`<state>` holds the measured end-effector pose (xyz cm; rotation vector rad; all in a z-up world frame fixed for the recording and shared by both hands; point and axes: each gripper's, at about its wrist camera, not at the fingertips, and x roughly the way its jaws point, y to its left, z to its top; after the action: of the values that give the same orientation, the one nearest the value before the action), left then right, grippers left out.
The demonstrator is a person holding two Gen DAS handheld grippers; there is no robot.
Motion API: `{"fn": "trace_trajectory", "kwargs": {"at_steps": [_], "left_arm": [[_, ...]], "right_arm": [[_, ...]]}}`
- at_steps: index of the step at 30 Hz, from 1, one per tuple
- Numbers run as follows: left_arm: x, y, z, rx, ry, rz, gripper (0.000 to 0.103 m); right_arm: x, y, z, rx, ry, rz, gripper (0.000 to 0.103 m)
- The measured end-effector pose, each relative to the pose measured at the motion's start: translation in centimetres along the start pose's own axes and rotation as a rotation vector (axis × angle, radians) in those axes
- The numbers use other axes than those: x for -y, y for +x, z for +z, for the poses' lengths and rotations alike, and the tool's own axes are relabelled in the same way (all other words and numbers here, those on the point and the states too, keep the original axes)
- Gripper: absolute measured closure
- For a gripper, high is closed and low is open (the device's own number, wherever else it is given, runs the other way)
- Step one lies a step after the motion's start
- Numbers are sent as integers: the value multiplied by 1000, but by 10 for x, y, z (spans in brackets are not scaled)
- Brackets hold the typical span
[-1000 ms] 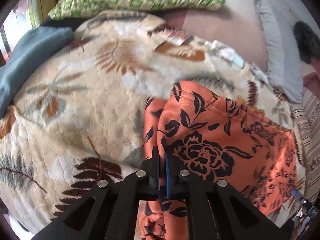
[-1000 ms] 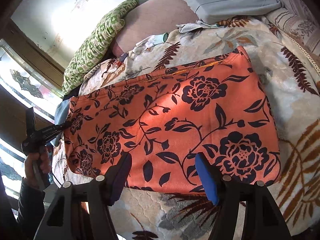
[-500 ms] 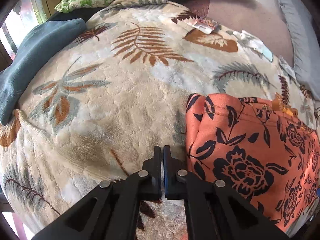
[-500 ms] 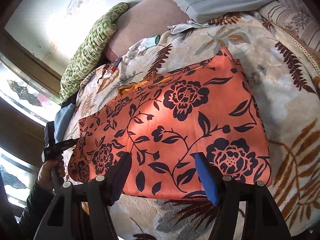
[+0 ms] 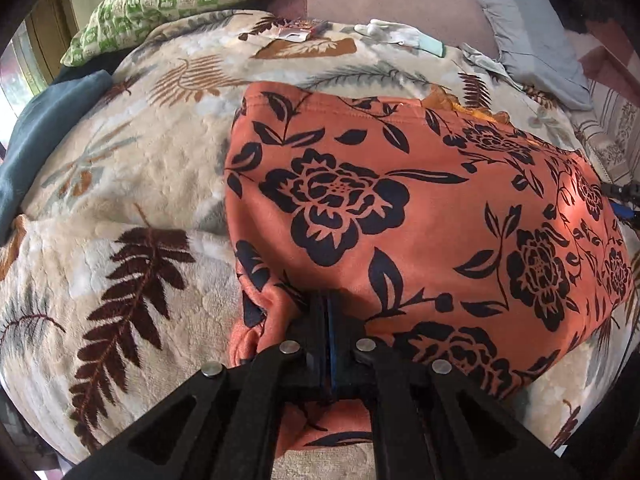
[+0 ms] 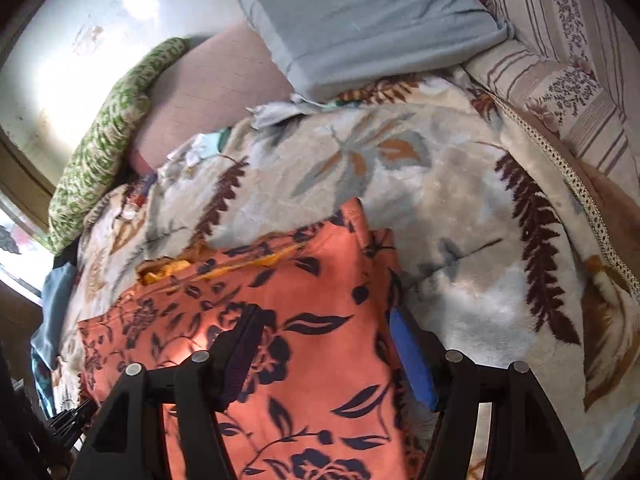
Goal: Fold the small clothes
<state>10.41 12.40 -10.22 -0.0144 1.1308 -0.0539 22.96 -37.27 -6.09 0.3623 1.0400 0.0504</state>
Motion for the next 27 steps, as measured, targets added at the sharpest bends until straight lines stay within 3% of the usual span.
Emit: {"fn": "trace_trajectory", "kwargs": {"at_steps": [1,2,3,8,10,11,13,18,20,22,24,26,27], "left_arm": [[1,-1,2,-7,6,9,101],[2,-1,3,-10,6,13,101],[2,0,3,-13,10,14,101],[1,2,3,-2,11,20,101],[4,2,2,0,25,31,101],[5,1,2,0,31,34,101],[6,-5,4,7,27,38,101],[11,-42,12,157,10,7,101],[11,-39,14,165,6,25,101],[8,-22,12,115,-6,57,101],[4,3,5,27,-16,76,101],[9,6,1,52,6,99,102],[13,3,1,52,21,119,102]], "right_arm": [[3,12,-2,-45,-13,-4,42],[6,22,-6,-91,-29,5,59],[7,29,-11,-127,-44,-10,86],[11,1,-24,-21,-27,-54,92],[23,20,-32,-100,-9,-98,92],[30,27,-35,-130,11,-92,91],[31,13,-34,-97,43,-51,88],[9,-23,-25,-36,-23,-10,85],[6,-27,-22,-25,-27,-11,75],[8,-26,-24,-30,-5,-40,27],[11,-29,-33,-9,14,-49,25],[12,-31,-45,-8,-3,-56,25],[13,-27,-52,-33,-17,-100,25]]}}
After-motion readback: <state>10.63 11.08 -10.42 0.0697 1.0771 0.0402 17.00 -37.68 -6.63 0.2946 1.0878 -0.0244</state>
